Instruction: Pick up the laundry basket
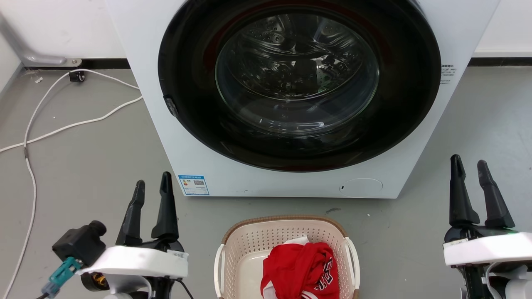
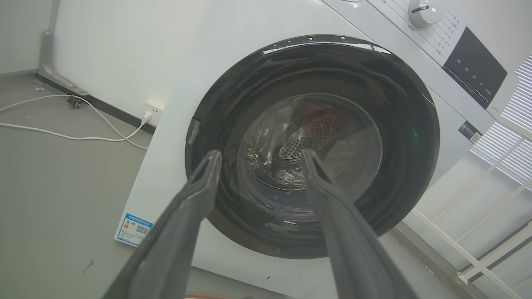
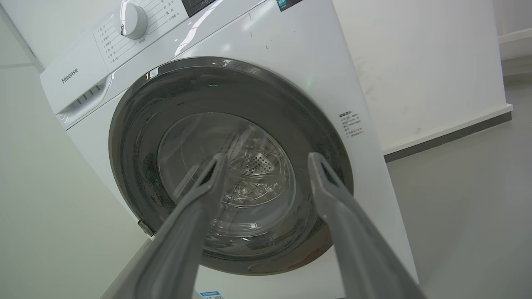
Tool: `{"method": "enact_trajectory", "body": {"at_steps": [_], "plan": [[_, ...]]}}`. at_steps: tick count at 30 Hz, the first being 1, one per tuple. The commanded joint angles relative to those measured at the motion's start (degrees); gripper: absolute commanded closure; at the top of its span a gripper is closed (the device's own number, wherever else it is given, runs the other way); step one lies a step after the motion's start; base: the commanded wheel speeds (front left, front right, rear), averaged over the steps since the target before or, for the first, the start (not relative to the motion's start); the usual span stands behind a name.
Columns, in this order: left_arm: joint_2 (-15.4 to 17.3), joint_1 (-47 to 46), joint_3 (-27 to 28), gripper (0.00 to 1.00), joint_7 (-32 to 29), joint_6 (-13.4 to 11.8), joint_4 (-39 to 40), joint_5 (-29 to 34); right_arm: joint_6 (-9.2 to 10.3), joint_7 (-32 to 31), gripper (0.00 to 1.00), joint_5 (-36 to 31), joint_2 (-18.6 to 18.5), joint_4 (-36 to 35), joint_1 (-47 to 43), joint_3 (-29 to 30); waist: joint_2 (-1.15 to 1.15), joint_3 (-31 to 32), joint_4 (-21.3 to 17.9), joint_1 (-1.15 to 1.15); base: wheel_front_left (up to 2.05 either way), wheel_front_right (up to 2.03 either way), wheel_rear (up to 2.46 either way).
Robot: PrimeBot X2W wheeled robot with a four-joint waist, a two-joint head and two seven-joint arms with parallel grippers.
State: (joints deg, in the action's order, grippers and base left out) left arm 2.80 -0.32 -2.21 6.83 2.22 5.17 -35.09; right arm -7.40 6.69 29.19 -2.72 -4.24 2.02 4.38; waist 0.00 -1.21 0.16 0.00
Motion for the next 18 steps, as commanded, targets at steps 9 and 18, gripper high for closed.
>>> {"method": "enact_trajectory", "body": {"at_steps": [9,18], "plan": [[3.1,0.1,-5.9,0.0,1.8,-4.0,1.2,9.2,-0.12,1.8,0.0,-8.5,-0.2,0.2,-1.1,0.9,0.0,-0.2,0.0,0.0,0.0,0.0,0.0],[4.9,0.5,-10.5,0.0,3.1,-5.6,-1.1,12.9,-0.12,3.2,0.0,-15.5,-0.2,3.2,-2.5,0.4,0.0,-0.2,0.0,0.0,0.0,0.0,0.0]]}}
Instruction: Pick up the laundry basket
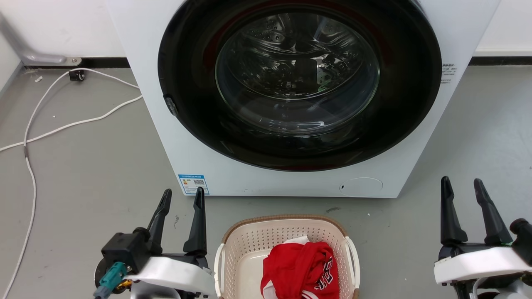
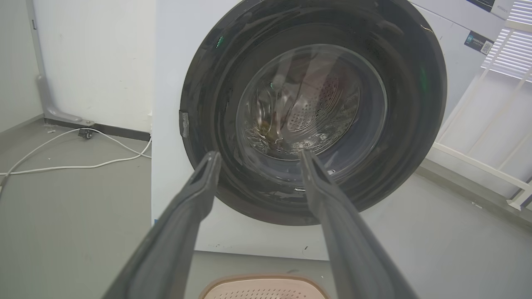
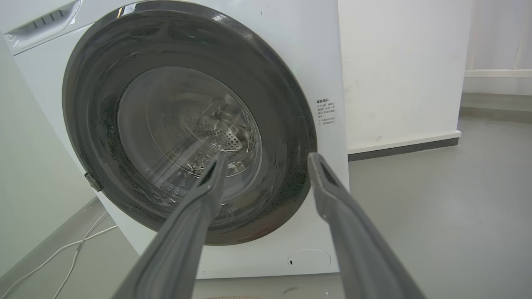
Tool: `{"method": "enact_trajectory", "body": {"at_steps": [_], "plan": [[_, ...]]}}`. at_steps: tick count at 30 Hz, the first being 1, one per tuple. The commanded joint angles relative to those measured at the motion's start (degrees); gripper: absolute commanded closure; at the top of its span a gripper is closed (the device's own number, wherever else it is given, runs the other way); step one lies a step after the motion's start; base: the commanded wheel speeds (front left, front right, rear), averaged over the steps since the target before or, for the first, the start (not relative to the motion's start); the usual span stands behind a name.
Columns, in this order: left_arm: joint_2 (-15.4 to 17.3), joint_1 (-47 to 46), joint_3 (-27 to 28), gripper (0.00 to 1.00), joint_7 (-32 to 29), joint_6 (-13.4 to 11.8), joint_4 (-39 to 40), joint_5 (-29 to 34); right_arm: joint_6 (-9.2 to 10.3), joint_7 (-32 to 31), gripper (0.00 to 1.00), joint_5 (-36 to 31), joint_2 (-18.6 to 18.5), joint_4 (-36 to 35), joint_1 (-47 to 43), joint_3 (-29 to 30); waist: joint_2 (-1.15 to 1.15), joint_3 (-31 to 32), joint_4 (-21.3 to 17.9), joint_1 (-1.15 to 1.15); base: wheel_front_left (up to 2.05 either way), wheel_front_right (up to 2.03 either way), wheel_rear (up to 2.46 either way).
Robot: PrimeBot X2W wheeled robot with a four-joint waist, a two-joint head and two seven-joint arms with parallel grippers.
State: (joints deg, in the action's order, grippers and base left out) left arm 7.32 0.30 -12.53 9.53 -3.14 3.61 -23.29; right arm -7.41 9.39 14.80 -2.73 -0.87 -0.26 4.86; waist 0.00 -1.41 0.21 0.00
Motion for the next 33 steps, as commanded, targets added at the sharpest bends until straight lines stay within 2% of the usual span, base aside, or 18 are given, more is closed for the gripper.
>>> {"method": "enact_trajectory", "body": {"at_steps": [1,15,20,26,33], "plan": [[0.5,0.0,-0.6,0.0,0.5,-0.4,0.3,1.6,-0.11,0.6,0.0,-1.7,-0.2,0.3,-0.2,-0.1,0.0,0.0,0.0,0.0,0.0,0.0,0.0],[1.6,0.0,-4.2,0.0,2.5,-0.4,-2.9,9.1,-0.08,2.5,0.0,-12.6,-0.2,2.9,-0.7,-1.7,0.0,-0.1,0.0,0.0,0.0,0.0,0.0],[0.1,1.3,-3.3,0.0,3.1,0.8,-2.4,8.9,-0.07,3.3,0.0,-11.6,-0.2,2.9,-1.1,-1.8,0.0,0.1,0.1,0.0,0.0,0.0,0.0],[-1.3,2.9,-1.2,0.0,3.9,3.7,-3.1,10.2,-0.07,3.9,0.0,-12.5,-0.2,3.5,-1.4,-2.0,0.0,0.1,0.1,0.0,0.0,0.0,0.0],[-2.7,3.9,0.7,0.0,4.5,6.1,-5.5,13.5,-0.07,4.7,0.0,-15.8,-0.2,4.5,-1.8,-2.1,0.0,0.1,0.0,0.0,0.0,0.0,0.0]]}}
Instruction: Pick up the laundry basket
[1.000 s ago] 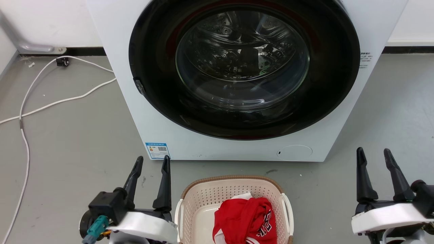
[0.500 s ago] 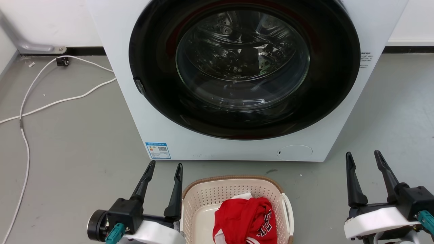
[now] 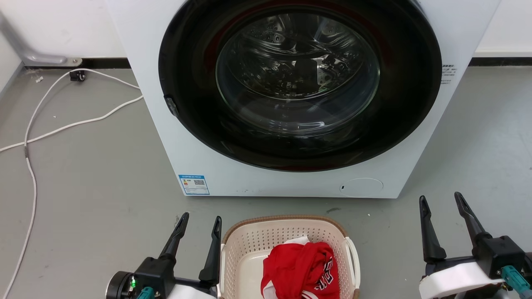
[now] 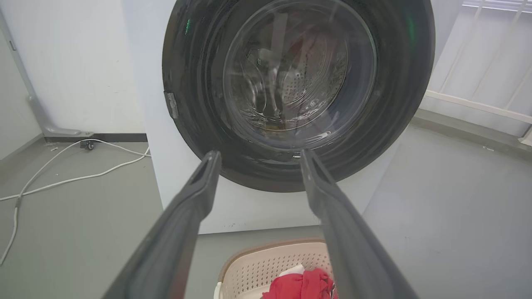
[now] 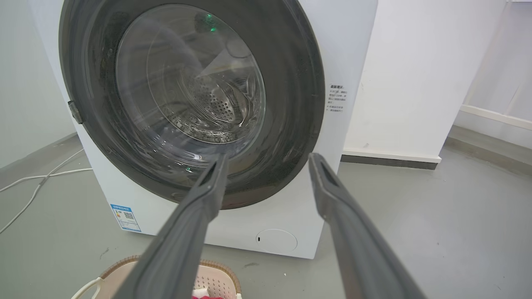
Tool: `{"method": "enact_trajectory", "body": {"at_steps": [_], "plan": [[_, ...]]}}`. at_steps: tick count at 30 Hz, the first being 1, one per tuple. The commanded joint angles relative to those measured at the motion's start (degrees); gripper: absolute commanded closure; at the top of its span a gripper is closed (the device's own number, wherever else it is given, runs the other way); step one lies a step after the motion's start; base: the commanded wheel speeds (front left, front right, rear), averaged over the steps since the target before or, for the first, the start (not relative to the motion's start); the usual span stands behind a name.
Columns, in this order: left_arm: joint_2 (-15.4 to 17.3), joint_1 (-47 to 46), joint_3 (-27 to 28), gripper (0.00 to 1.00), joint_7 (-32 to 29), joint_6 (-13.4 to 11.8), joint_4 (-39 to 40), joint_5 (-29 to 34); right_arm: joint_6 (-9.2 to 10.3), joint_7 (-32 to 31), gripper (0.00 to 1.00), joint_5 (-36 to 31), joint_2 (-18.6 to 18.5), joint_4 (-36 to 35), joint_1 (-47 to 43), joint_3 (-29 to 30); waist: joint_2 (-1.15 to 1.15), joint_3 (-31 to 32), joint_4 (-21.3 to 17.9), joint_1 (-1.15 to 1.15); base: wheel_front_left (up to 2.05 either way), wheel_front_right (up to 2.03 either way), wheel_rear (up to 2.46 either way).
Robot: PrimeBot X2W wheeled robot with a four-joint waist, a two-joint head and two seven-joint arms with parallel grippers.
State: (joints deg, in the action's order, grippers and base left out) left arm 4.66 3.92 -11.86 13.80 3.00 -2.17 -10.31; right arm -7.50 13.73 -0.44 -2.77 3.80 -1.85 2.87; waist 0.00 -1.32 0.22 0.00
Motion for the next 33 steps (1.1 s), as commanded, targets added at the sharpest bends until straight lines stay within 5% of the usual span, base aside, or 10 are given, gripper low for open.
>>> {"method": "enact_trajectory", "body": {"at_steps": [1,9,33], "plan": [[-0.1,0.2,0.2,0.0,0.4,0.1,0.1,1.1,0.02,0.5,0.0,-0.8,-0.2,0.0,-0.2,0.0,0.0,0.0,0.0,0.0,0.0,0.0,0.0],[-1.1,0.5,0.3,0.0,1.5,0.5,-0.1,7.6,0.02,1.6,0.0,-4.7,-0.2,-0.1,-0.2,0.5,0.0,-0.1,0.0,0.0,0.0,0.0,0.0],[-1.7,0.4,1.3,0.0,1.5,1.4,-0.4,7.9,0.02,1.5,0.0,-3.4,-0.2,0.1,0.2,0.6,0.0,-0.6,0.2,0.0,0.0,0.0,0.0]]}}
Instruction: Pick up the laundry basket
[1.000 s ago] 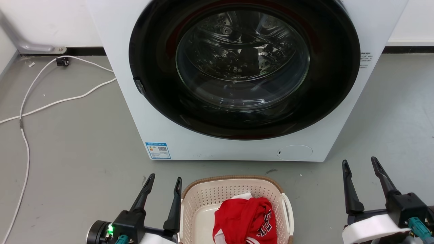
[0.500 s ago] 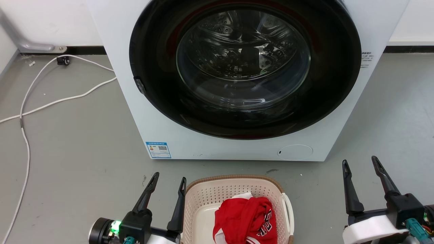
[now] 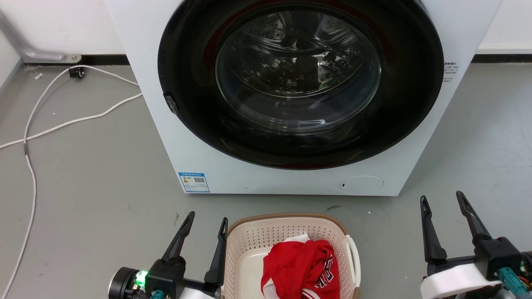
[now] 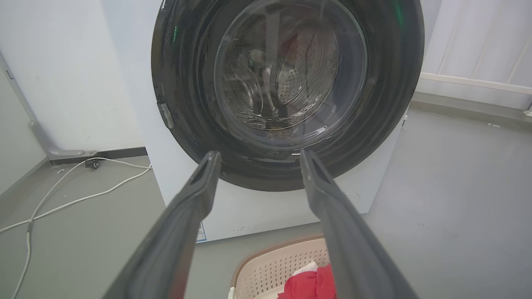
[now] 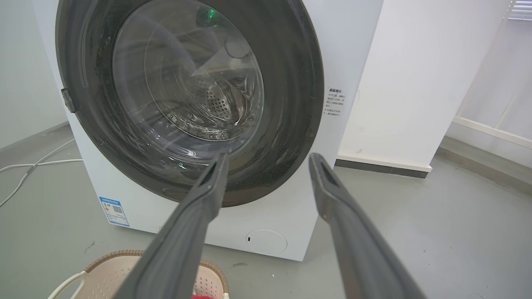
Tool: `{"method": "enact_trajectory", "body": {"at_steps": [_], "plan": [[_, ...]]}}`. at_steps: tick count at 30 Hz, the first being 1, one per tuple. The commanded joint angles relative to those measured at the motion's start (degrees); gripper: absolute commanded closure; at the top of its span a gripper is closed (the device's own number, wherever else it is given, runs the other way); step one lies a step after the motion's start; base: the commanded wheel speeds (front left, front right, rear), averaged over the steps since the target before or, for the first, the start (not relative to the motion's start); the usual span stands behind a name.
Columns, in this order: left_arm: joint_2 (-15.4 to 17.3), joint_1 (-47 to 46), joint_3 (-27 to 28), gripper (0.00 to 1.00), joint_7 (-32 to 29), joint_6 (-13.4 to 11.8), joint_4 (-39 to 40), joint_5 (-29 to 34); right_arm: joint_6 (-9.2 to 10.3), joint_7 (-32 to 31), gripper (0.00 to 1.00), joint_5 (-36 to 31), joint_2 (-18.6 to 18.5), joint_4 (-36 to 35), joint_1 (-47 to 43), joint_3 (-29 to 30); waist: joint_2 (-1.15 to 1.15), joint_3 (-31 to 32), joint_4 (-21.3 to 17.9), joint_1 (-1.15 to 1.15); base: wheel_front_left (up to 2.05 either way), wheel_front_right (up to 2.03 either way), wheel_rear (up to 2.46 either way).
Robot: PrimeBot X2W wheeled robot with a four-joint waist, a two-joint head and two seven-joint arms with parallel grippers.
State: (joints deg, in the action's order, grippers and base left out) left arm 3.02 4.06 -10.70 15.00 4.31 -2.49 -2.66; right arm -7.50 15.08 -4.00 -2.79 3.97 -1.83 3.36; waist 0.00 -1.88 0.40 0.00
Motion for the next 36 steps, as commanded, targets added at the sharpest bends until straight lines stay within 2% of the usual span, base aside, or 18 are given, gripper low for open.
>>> {"method": "enact_trajectory", "body": {"at_steps": [1,8,17,22,28,36], "plan": [[-0.1,0.2,0.1,0.0,0.3,0.1,0.0,0.3,0.02,0.1,0.0,0.2,-0.2,-0.2,0.3,0.1,0.0,-0.4,0.0,0.0,0.0,0.0,0.0],[-0.1,-1.7,1.3,0.0,0.2,-0.7,-0.9,-0.8,0.02,0.1,0.0,-0.6,-0.2,0.5,2.5,-0.2,0.0,-4.7,-0.2,0.0,0.0,0.0,0.0],[0.4,-8.9,3.3,0.0,0.2,0.1,-6.9,0.0,0.02,-0.1,0.0,-0.4,-0.2,5.2,10.9,-1.8,0.0,-16.9,-1.7,0.0,0.0,0.0,0.0],[0.9,-14.9,5.4,0.0,0.2,0.8,-13.6,-0.8,0.02,-1.4,0.0,2.3,-0.1,10.4,16.5,-2.4,0.0,-23.3,-2.4,0.0,0.0,0.0,0.0],[2.2,-21.4,6.2,0.0,0.2,1.5,-21.5,-1.1,0.02,-2.7,0.0,2.2,-0.1,16.4,22.5,-3.4,0.0,-28.7,-3.5,0.0,0.0,0.0,0.0],[5.5,-31.5,4.3,0.0,0.2,3.0,-37.8,-2.9,0.02,-6.5,0.0,4.2,-0.1,27.1,31.2,-6.4,0.0,-34.8,-4.6,0.0,0.0,0.0,0.0]]}}
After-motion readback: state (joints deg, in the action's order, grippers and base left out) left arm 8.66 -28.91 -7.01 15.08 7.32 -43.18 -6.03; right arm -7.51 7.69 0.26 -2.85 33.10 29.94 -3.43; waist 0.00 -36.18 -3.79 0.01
